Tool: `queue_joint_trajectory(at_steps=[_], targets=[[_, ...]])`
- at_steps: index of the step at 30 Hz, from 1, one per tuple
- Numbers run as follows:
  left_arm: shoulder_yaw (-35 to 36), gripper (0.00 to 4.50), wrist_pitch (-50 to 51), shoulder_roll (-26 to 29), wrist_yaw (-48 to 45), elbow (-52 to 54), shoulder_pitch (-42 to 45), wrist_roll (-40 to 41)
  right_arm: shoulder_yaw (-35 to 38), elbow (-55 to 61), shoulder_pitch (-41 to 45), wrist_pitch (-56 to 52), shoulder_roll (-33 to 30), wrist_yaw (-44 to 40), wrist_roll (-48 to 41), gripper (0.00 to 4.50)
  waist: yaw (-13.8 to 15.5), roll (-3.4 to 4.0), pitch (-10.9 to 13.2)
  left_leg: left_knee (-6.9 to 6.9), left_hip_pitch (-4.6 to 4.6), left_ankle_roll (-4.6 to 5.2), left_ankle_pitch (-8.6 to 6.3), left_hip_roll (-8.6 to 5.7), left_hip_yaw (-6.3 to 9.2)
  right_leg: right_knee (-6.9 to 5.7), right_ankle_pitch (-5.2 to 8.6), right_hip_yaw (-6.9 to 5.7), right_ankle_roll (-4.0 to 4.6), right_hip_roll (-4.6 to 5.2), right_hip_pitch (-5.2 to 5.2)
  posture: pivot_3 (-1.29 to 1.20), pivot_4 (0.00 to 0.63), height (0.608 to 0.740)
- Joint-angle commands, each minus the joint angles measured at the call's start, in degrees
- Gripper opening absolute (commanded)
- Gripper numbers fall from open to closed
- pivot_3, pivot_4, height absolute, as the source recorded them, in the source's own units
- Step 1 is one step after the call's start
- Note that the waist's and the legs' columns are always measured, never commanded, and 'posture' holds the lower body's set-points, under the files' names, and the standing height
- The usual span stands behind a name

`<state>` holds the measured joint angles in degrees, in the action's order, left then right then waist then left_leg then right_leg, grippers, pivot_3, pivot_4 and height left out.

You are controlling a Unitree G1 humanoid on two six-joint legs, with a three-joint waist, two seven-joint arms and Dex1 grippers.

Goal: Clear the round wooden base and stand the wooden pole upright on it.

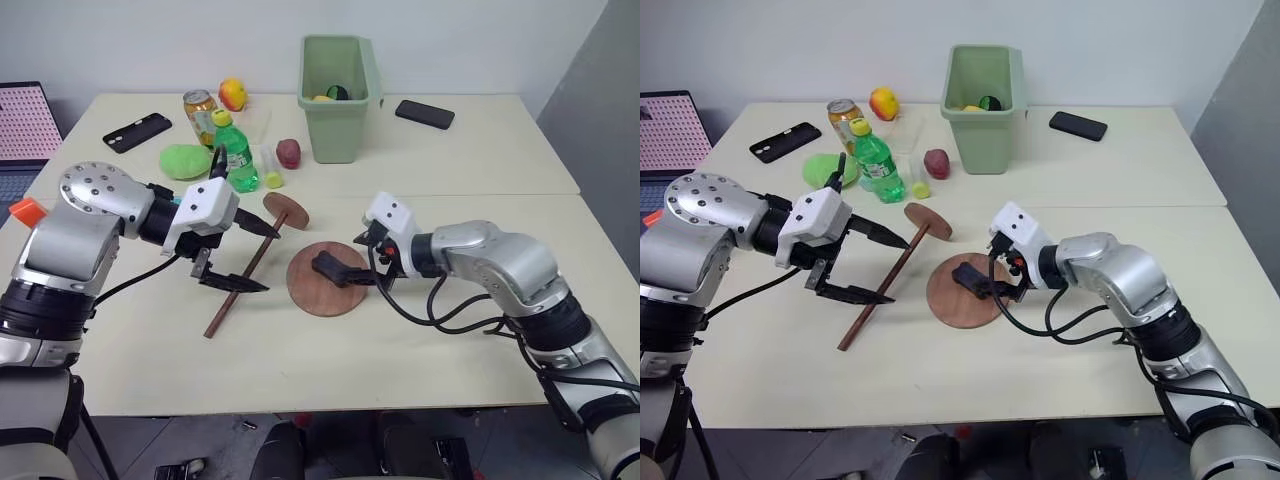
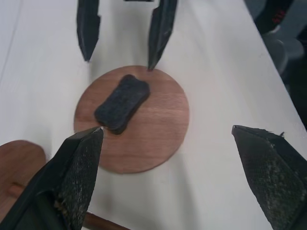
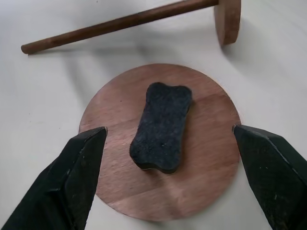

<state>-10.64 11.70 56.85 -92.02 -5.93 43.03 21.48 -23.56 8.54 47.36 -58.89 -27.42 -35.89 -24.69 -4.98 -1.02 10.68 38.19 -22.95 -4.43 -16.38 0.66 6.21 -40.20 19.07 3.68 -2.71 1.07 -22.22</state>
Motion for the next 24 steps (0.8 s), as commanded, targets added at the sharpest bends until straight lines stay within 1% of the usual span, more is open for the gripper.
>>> queue_joint_trajectory(at_steps=[1, 3, 5, 8, 9, 11, 16, 17, 22, 24], targets=[[1.03, 4.5, -2.82, 1.22, -0.48, -0.38, 0.4, 0.97, -0.62, -1.02, 1.68, -1.13, 2.08, 1.71, 3.0, 4.39, -0.12, 0.0, 0.0, 0.0, 0.01, 0.0, 0.0, 0.0, 0.0, -0.02, 0.0, 0.01, 0.0, -0.01, -0.01, 0.0, 0.15, 0.74], [1.08, 4.5, -2.96, 0.82, -0.48, -0.67, 0.37, 0.03, -3.35, -2.69, 1.87, -0.67, 4.1, 3.25, 5.84, 4.39, -0.12, 0.0, 0.0, -0.01, 0.01, 0.01, 0.0, 0.0, 0.02, -0.06, 0.0, -0.02, 0.0, -0.02, -0.03, 0.0, 0.15, 0.74], [1.41, 4.5, -2.72, 0.42, -0.37, -0.96, 0.25, -0.65, -4.25, -3.66, 1.77, -1.36, 5.98, 3.72, 6.66, 4.39, -0.29, 0.0, 0.0, 0.0, 0.02, 0.01, 0.0, 0.0, 0.01, -0.1, 0.0, 0.0, 0.0, -0.02, -0.04, 0.0, 0.15, 0.74], [1.57, 4.5, -2.51, 0.32, 0.01, -0.76, -0.08, -1.54, -4.98, -4.38, 1.34, -1.92, 7.19, 3.74, 7.87, 4.39, -0.55, 0.0, 0.0, 0.0, 0.03, 0.02, 0.01, 0.02, 0.03, -0.2, 0.0, -0.01, 0.0, -0.03, -0.09, 0.0, 0.15, 0.74], [1.81, 4.5, -2.05, 0.41, 0.22, -0.26, -0.53, -1.45, -5.65, -4.37, 1.06, -1.89, 7.4, 3.74, 8.36, 4.22, -0.58, 0.0, 0.0, 0.0, 0.03, 0.02, 0.01, 0.01, 0.03, -0.22, 0.0, -0.01, 0.0, -0.04, -0.09, 0.0, 0.15, 0.74], [2.18, 4.5, -1.55, 0.55, 0.56, 0.5, -1.31, -1.45, -6.84, -4.4, 0.73, -1.51, 7.66, 3.69, 9.49, 4.02, -0.61, 0.01, 0.0, 0.01, 0.03, 0.02, 0.01, 0.01, 0.04, -0.22, 0.0, -0.02, 0.0, -0.03, -0.09, 0.0, 0.15, 0.74], [3.07, 4.5, 0.18, 0.97, 1.44, 2.2, -2.33, -1.32, -6.66, -4.42, 0.43, -1.2, 7.79, 3.45, 11.33, 2.84, -0.78, 0.01, 0.0, 0.01, 0.04, 0.02, 0.02, 0.01, 0.08, -0.31, 0.0, -0.04, 0.0, -0.03, -0.1, 0.0, 0.15, 0.74], [3.14, 4.5, 0.34, 1.02, 1.45, 2.34, -2.4, -1.3, -6.55, -4.32, 0.4, -1.23, 7.78, 3.3, 11.47, 2.7, -0.78, 0.01, 0.0, 0.03, 0.04, 0.02, 0.02, 0.01, 0.09, -0.32, 0.0, -0.05, 0.0, -0.04, -0.1, 0.0, 0.15, 0.74], [3.39, 4.5, 1.11, 0.1, 2.91, 2.88, -2.63, -1.88, -6.2, -3.12, 0.35, -0.89, 7.0, 2.56, 12.16, 1.62, -0.81, 0.01, 0.0, 0.05, 0.08, 0.04, 0.02, 0.01, 0.08, -0.43, 0.0, -0.05, -0.01, -0.04, -0.09, 0.0, 0.15, 0.74], [3.46, 4.5, 1.5, -0.23, 3.57, 3.03, -2.71, -1.83, -5.63, -2.79, 0.32, -1.0, 6.82, 2.18, 12.13, 1.36, -0.81, 0.01, 0.0, 0.07, 0.08, 0.05, 0.01, 0.01, 0.09, -0.45, 0.01, -0.05, -0.01, -0.04, -0.1, 0.0, 0.15, 0.74]])
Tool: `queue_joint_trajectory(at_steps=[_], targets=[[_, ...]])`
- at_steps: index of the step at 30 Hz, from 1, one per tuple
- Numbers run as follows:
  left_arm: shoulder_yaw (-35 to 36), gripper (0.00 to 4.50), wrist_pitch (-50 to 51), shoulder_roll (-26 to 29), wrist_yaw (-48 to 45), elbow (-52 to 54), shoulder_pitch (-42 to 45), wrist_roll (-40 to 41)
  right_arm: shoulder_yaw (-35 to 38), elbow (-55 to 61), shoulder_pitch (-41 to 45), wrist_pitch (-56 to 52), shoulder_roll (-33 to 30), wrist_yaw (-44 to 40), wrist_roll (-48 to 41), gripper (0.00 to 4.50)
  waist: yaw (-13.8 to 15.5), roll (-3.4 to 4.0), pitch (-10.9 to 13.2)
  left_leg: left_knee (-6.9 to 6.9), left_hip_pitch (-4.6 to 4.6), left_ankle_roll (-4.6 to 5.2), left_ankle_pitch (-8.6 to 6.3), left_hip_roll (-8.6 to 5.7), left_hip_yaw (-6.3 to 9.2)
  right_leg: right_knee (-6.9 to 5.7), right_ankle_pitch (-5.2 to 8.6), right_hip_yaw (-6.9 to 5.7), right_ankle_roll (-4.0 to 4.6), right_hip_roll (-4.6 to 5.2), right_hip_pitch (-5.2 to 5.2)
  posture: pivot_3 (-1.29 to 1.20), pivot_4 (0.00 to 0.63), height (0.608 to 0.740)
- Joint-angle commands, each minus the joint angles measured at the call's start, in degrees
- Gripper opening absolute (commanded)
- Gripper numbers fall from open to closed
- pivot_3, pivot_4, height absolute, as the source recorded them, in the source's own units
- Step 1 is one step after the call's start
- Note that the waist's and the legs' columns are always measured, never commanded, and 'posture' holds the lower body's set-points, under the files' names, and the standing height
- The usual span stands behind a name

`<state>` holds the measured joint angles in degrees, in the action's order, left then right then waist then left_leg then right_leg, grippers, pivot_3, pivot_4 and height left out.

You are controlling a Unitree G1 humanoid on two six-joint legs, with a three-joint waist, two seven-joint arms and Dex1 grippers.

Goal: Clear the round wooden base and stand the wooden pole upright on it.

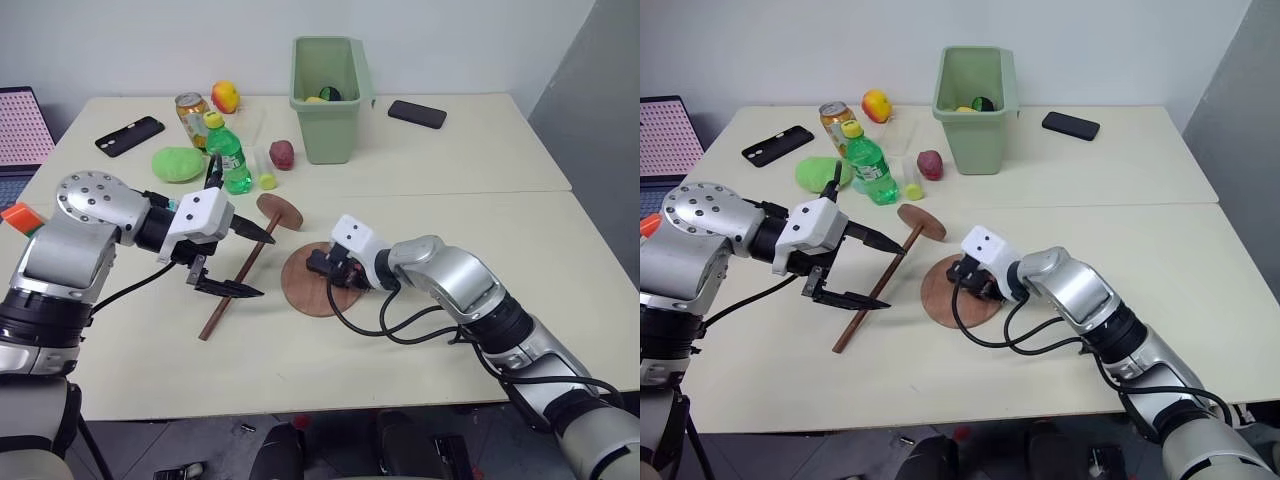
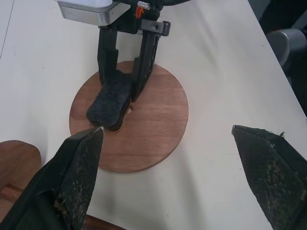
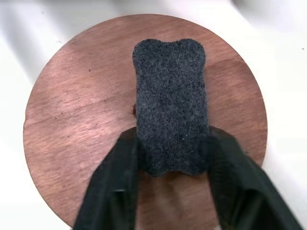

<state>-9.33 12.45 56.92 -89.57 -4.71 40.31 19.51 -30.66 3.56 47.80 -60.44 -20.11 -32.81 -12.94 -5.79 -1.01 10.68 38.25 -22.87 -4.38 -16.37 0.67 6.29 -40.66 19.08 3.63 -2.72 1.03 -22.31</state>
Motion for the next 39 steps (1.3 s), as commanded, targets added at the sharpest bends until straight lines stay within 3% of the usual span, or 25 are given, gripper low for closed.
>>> queue_joint_trajectory(at_steps=[1, 6, 10, 17, 21, 23, 24, 30, 34, 39], targets=[[2.24, 4.5, 0.97, -0.37, 1.43, 1.97, -0.1, 0.19, 1.93, 2.68, -0.2, 0.57, -0.77, -1.28, 0.23, 1.27, 0.0, 0.0, 0.0, 0.01, 0.0, 0.01, 0.0, 0.0, 0.0, -0.02, 0.0, 0.0, 0.0, 0.0, 0.0, 0.0, 0.15, 0.74], [4.19, 4.5, 3.14, -1.69, 5.8, 2.38, -0.38, 0.77, 11.14, 3.51, 0.42, -0.98, -0.96, -1.31, -2.85, 1.18, 0.01, 0.0, 0.0, 0.02, -0.01, 0.02, -0.01, 0.0, 0.01, -0.04, 0.0, -0.01, 0.0, 0.0, 0.0, 0.0, 0.15, 0.74], [7.33, 4.5, 7.19, -4.09, 11.87, 4.13, -0.72, 2.2, 18.16, -5.17, 2.15, 2.55, -4.71, 1.93, 0.11, 1.17, 0.3, 0.0, 0.0, 0.08, -0.03, 0.08, -0.04, -0.02, 0.02, -0.06, 0.0, -0.01, 0.0, 0.01, 0.01, 0.0, 0.15, 0.74], [9.49, 4.5, 10.75, -7.99, 18.45, 5.5, -0.6, 3.09, 25.03, -46.66, 13.0, 24.41, -4.35, 15.02, 8.37, 1.17, -0.38, -0.01, 0.0, 0.08, 0.01, 0.08, -0.03, -0.03, -0.17, -0.09, 0.0, 0.13, 0.0, 0.01, -0.01, 0.0, 0.15, 0.74], [8.76, 4.5, 10.35, -8.88, 18.89, 5.75, -0.7, 2.88, 25.6, -65.63, 18.25, 35.18, -3.76, 17.81, 11.53, 1.17, -1.19, -0.01, 0.0, -0.05, 0.05, 0.01, 0.02, -0.02, -0.24, -0.08, 0.0, 0.17, 0.0, 0.01, -0.02, 0.0, 0.15, 0.74], [8.8, 4.5, 10.4, -8.92, 18.87, 6.04, -0.79, 3.03, 25.53, -68.39, 19.58, 36.78, -3.44, 16.88, 12.38, 1.85, -1.55, -0.01, 0.0, -0.12, 0.05, 0.0, 0.03, 0.0, -0.23, -0.08, 0.0, 0.16, 0.0, 0.01, -0.02, 0.0, 0.15, 0.74], [8.85, 4.5, 10.39, -8.86, 18.9, 6.03, -0.8, 3.03, 26.02, -68.98, 20.13, 37.12, -3.24, 16.69, 12.24, 1.94, -1.88, -0.01, 0.0, -0.13, 0.05, -0.01, 0.03, 0.0, -0.25, -0.1, 0.0, 0.17, 0.0, 0.01, -0.02, 0.0, 0.15, 0.74], [9.67, 4.5, 10.78, -7.76, 19.03, 5.77, -1.65, 3.04, 26.83, -63.06, 19.98, 33.6, -4.18, 12.72, 12.12, 3.32, -2.24, -0.01, 0.0, -0.13, 0.05, -0.01, 0.04, 0.0, -0.23, -0.14, 0.0, 0.17, 0.0, 0.01, -0.01, 0.0, 0.15, 0.74], [11.77, 4.5, 11.97, -4.66, 18.79, 6.17, -3.31, 3.38, 26.63, -34.64, 13.12, 19.37, -10.0, 4.52, 9.21, 4.4, -2.08, 0.02, 0.01, -0.12, 0.01, -0.02, 0.04, 0.01, -0.2, -0.2, 0.0, 0.16, 0.0, 0.01, -0.03, 0.0, 0.15, 0.74], [13.6, 4.5, 12.82, 0.09, 17.55, 6.11, -6.89, 3.36, 25.98, -0.81, 3.83, 1.49, -16.72, -7.02, -1.52, 4.49, -1.52, 0.03, 0.01, -0.18, -0.06, 0.0, 0.03, 0.01, -0.05, -0.1, 0.03, 0.07, -0.04, 0.03, -0.03, 0.0, 0.15, 0.74]])
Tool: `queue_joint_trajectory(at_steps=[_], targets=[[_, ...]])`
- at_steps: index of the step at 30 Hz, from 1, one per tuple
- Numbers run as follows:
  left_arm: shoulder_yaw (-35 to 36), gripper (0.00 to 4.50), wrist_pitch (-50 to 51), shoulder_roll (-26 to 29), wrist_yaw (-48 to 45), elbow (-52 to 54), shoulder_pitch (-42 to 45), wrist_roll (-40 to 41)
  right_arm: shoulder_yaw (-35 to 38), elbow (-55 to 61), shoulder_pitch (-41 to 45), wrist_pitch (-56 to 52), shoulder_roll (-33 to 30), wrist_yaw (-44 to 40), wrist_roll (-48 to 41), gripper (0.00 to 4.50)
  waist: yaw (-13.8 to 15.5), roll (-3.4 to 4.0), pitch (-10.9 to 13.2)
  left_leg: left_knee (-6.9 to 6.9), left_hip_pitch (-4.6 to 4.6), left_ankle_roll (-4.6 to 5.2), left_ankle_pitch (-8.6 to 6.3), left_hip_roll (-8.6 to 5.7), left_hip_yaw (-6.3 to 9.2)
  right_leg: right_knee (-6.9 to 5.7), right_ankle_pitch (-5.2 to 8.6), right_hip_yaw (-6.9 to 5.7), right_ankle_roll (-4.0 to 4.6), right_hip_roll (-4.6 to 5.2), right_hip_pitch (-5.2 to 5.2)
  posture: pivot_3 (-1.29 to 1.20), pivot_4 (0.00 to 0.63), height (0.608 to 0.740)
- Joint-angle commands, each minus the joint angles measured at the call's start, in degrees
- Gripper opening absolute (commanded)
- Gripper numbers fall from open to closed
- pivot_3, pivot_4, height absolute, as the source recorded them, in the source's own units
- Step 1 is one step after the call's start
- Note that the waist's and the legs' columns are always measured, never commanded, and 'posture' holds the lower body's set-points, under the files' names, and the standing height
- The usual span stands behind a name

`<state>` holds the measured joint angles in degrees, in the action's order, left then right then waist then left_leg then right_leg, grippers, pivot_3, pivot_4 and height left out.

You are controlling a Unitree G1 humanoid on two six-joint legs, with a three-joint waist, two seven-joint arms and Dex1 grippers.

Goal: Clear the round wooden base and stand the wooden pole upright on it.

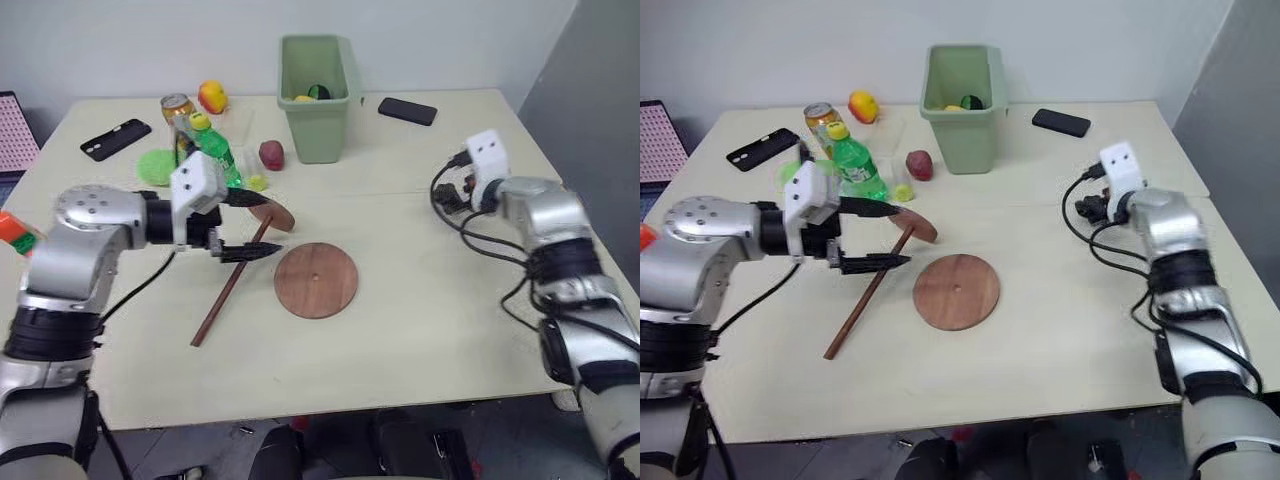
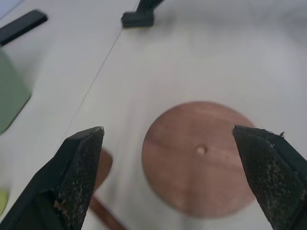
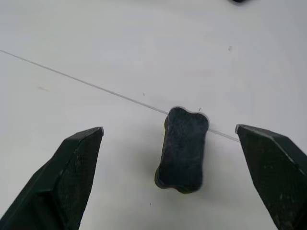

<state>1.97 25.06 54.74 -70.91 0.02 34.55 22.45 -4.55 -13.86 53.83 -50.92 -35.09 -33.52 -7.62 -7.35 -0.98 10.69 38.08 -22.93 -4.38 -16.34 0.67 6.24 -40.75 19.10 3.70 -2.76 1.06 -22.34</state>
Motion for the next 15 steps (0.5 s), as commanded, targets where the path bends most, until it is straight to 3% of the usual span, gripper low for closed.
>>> queue_joint_trajectory(at_steps=[1, 5, 8, 11, 15], targets=[[2.43, 4.5, 0.22, 3.08, -1.48, 1.44, -1.86, 0.3, 0.07, 21.21, -3.38, -9.85, -2.48, -8.62, -9.62, 4.49, 0.03, 0.0, 0.0, 0.0, 0.04, 0.01, -0.01, 0.0, -0.01, 0.07, 0.0, 0.01, 0.0, 0.0, 0.02, 0.0, 0.15, 0.74], [0.12, 4.5, 4.23, 6.87, -0.71, -0.42, -2.69, -3.12, 1.44, 34.31, -7.03, -13.78, -6.23, -18.71, -20.76, 4.49, 0.42, 0.0, 0.0, 0.05, 0.07, 0.24, -0.11, -0.01, -0.02, 0.02, 0.01, 0.04, 0.01, -0.01, 0.03, 0.0, 0.15, 0.74], [-5.51, 4.5, 11.27, 8.08, 2.36, -2.29, -0.57, -8.38, 1.98, 39.41, -9.21, -10.31, -10.46, -26.9, -26.02, 4.49, 1.24, 0.01, 0.01, 0.1, 0.07, 0.26, -0.12, -0.09, -0.04, 0.03, 0.01, 0.05, 0.0, -0.01, 0.05, 0.0, 0.15, 0.74], [-9.74, 4.5, 15.16, 6.17, 4.76, -4.75, 2.74, -11.99, 2.68, 41.87, -10.62, -5.61, -13.55, -33.27, -29.23, 4.49, 2.29, 0.01, 0.01, 0.16, 0.06, 0.27, -0.12, -0.13, -0.01, 0.08, 0.03, 0.01, -0.03, 0.01, 0.11, 0.0, 0.15, 0.74], [-13.27, 4.5, 17.8, 1.35, 6.67, -8.2, 7.18, -14.02, 2.33, 42.01, -10.58, -2.64, -14.84, -35.83, -30.8, 4.49, 2.85, 0.0, 0.01, 0.32, 0.01, 0.27, -0.12, -0.12, 0.05, 0.04, 0.03, -0.06, -0.04, 0.01, 0.12, 0.0, 0.15, 0.74]])
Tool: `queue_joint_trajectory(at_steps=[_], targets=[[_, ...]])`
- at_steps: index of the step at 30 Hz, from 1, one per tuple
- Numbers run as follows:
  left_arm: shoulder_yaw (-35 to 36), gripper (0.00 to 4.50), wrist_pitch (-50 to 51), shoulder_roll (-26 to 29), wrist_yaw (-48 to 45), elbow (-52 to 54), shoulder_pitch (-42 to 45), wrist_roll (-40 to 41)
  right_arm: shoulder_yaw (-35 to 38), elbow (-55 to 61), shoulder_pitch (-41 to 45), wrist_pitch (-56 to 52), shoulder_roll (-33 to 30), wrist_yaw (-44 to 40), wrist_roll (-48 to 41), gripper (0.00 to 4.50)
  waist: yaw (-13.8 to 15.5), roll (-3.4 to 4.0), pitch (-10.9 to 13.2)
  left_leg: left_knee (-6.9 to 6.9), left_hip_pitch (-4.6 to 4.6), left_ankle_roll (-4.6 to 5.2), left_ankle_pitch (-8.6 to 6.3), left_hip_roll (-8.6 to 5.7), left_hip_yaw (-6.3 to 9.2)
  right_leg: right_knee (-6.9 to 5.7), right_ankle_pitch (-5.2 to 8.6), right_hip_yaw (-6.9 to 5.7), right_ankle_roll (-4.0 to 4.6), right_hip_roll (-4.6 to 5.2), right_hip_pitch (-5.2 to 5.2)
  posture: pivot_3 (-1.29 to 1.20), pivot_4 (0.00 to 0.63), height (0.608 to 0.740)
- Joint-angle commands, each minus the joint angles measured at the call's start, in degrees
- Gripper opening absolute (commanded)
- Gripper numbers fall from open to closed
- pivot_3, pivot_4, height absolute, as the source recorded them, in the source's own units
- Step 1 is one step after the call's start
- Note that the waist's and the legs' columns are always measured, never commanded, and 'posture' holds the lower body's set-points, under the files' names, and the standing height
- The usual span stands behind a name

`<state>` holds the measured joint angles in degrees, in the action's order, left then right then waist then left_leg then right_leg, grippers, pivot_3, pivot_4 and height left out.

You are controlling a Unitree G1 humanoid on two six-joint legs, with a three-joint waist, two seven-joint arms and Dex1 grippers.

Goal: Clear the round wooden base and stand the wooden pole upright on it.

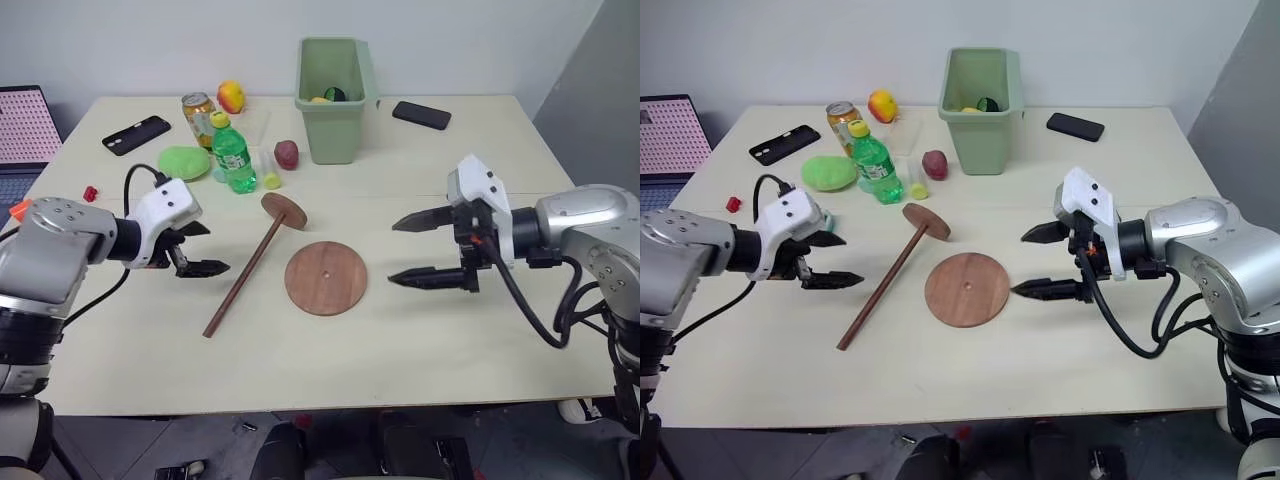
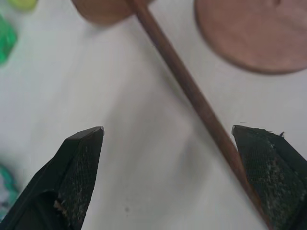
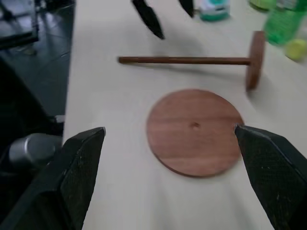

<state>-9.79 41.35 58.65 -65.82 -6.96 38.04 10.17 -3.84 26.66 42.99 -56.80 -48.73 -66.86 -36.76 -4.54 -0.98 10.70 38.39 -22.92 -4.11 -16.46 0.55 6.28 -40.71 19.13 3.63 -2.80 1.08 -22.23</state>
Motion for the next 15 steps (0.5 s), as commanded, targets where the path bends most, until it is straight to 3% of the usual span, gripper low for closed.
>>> queue_joint_trajectory(at_steps=[1, 15], targets=[[-2.21, 4.5, 2.09, -4.2, 2.22, -2.23, 4.82, -2.15, 1.4, 1.37, 0.32, 3.89, -1.36, -2.55, -1.59, 4.49, 0.1, 0.0, 0.0, 0.02, -0.02, 0.0, 0.0, 0.0, 0.0, -0.01, 0.0, 0.0, 0.0, 0.0, 0.0, 0.0, 0.15, 0.74], [-7.95, 4.5, 4.86, -20.38, 11.47, -22.42, 17.97, -9.78, 0.75, 2.15, 0.64, 4.57, -1.52, 2.23, -0.95, 4.49, -0.1, -0.01, 0.0, 0.21, -0.06, -0.01, 0.01, 0.0, 0.01, -0.09, 0.0, 0.01, 0.0, 0.0, -0.04, 0.0, 0.15, 0.74]])
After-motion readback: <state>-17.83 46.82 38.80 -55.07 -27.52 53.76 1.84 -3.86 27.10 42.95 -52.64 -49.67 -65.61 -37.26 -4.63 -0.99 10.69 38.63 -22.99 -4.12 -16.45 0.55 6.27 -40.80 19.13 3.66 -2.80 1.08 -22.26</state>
